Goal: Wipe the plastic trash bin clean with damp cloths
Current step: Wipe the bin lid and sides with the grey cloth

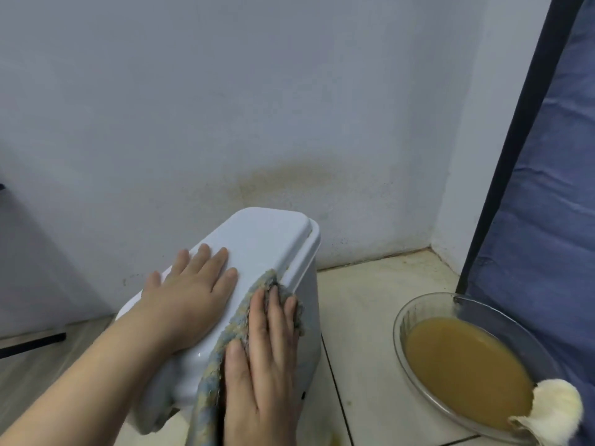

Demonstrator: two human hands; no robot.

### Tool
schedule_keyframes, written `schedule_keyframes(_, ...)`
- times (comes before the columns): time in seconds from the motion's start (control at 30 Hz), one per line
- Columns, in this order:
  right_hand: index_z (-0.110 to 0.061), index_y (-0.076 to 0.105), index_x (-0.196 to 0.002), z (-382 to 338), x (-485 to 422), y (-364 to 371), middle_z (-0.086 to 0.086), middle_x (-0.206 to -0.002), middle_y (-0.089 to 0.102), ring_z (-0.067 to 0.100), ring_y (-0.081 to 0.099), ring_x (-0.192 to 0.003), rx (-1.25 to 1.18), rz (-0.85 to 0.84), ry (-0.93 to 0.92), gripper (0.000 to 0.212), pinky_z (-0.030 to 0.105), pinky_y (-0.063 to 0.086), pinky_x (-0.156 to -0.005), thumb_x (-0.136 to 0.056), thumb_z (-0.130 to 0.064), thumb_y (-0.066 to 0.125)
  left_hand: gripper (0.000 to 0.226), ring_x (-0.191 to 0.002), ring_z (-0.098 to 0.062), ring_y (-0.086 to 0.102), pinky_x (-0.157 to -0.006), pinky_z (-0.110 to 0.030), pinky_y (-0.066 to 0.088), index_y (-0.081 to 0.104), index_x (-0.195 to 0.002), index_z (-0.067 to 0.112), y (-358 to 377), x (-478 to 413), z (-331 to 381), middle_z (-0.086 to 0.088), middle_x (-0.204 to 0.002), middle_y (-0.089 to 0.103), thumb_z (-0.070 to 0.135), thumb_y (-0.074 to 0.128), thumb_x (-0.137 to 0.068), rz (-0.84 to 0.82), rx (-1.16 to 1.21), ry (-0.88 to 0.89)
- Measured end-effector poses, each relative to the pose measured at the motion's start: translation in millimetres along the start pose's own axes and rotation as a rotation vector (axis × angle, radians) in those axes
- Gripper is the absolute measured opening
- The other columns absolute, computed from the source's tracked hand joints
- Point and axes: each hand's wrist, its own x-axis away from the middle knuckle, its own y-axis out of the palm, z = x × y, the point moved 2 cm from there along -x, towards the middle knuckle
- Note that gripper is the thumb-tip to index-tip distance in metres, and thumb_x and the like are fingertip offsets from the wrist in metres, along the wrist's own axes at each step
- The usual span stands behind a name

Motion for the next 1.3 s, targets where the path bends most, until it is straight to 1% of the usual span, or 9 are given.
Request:
schedule_keyframes(0.13,-0.044,0.005,-0.141,-0.9,-33.2,0.4,-0.03,-0.151,-0.007,0.001,-0.013,-0.143,0.071,0.011,-0.017,0.049,0.023,-0.006,-0.116,-0.1,-0.036,0.029,0.052,-0.145,-0.014,-0.015,-0.117,-0.042,-0.003,-0.008,-0.148,0.035,-1.1,3.3,-4.8,0.011,-0.157,-0.016,0.044,0.008,-0.099,-0.063,0.022,0.016)
schedule_keyframes(0.27,-0.014,0.005,-0.147,12.4,-106.4,-28.3,0.0,-0.158,0.003,0.016,-0.004,-0.147,0.12,-0.033,0.146,0.053,0.025,-0.004,-0.117,-0.102,-0.018,0.033,0.052,-0.144,-0.013,-0.016,-0.118,-0.04,-0.004,-0.008,-0.148,0.035,-0.9,3.6,-4.8,0.011,-0.157,-0.017,0.043,0.008,-0.099,-0.056,0.022,0.037)
schedule_keyframes(0.43,-0.03,0.024,-0.146,-5.6,-44.5,-5.1,-0.016,-0.155,0.019,0.001,0.001,-0.144,0.275,-0.051,-0.289,0.05,0.024,-0.008,-0.115,-0.097,-0.041,0.021,0.052,-0.144,-0.012,-0.018,-0.117,-0.038,-0.006,-0.009,-0.147,0.035,2.2,4.0,-3.5,0.011,-0.156,-0.018,0.043,0.008,-0.099,-0.044,0.027,0.049)
schedule_keyframes(0.57,-0.023,0.043,-0.137,-16.3,-135.5,-5.3,-0.007,-0.146,0.04,0.013,0.025,-0.136,0.751,-0.429,-0.315,0.044,0.036,0.006,-0.109,-0.097,-0.031,0.026,0.052,-0.143,-0.011,-0.02,-0.118,-0.037,-0.006,-0.012,-0.147,0.035,3.3,2.6,-6.3,0.012,-0.155,-0.021,0.042,0.006,-0.099,-0.043,0.01,0.073)
schedule_keyframes(0.7,-0.029,0.026,-0.147,-18.2,-205.2,0.6,-0.009,-0.156,0.021,0.016,0.019,-0.143,0.88,-0.75,-0.144,0.05,0.043,0.019,-0.114,-0.098,-0.035,0.031,0.053,-0.142,-0.008,-0.022,-0.118,-0.035,-0.008,-0.014,-0.146,0.036,2.7,3.4,-12.1,0.014,-0.154,-0.021,0.044,0.008,-0.098,-0.047,-0.003,0.142)
schedule_keyframes(0.87,-0.028,0.025,-0.146,-12.6,-164.9,-28.5,-0.007,-0.154,0.026,0.024,0.027,-0.137,0.864,-0.457,-0.075,0.05,0.042,0.026,-0.107,-0.097,-0.04,0.028,0.044,-0.138,-0.003,-0.025,-0.114,-0.034,-0.018,-0.017,-0.131,0.054,-13.5,-5.9,-48.7,0.026,-0.149,-0.02,0.047,0.011,-0.098,-0.133,-0.013,0.187)
schedule_keyframes(0.97,-0.027,0.03,-0.145,-20.8,-96.9,-51.0,-0.013,-0.153,0.027,0.013,0.021,-0.139,0.678,-0.282,-0.22,0.05,0.036,0.02,-0.112,-0.097,-0.04,0.03,0.047,-0.142,-0.006,-0.019,-0.116,-0.033,-0.012,-0.011,-0.142,0.046,-12.0,-8.8,-52.4,0.02,-0.153,-0.017,0.04,0.01,-0.1,-0.15,-0.008,0.112)
schedule_keyframes(1.13,-0.032,0.021,-0.147,-32.2,-83.4,-48.1,-0.014,-0.157,0.015,0.006,0.002,-0.143,0.715,-0.538,-0.272,0.051,0.035,0.002,-0.118,-0.097,-0.041,0.028,0.052,-0.143,-0.012,-0.02,-0.116,-0.035,-0.004,-0.017,-0.146,0.029,5.4,-6.1,-33.6,0.009,-0.155,-0.023,0.036,0.007,-0.1,-0.043,-0.093,0.088)
schedule_keyframes(1.3,-0.031,0.013,-0.149,-39.4,-139.1,-14.0,-0.01,-0.159,0.008,0.018,0.002,-0.146,0.911,-0.748,-0.188,0.05,0.044,0.004,-0.117,-0.1,-0.04,0.02,0.052,-0.144,-0.009,-0.015,-0.117,-0.034,-0.005,-0.008,-0.148,0.035,6.4,-5.2,-35.9,0.013,-0.156,-0.015,0.041,0.011,-0.1,-0.025,-0.003,0.105)
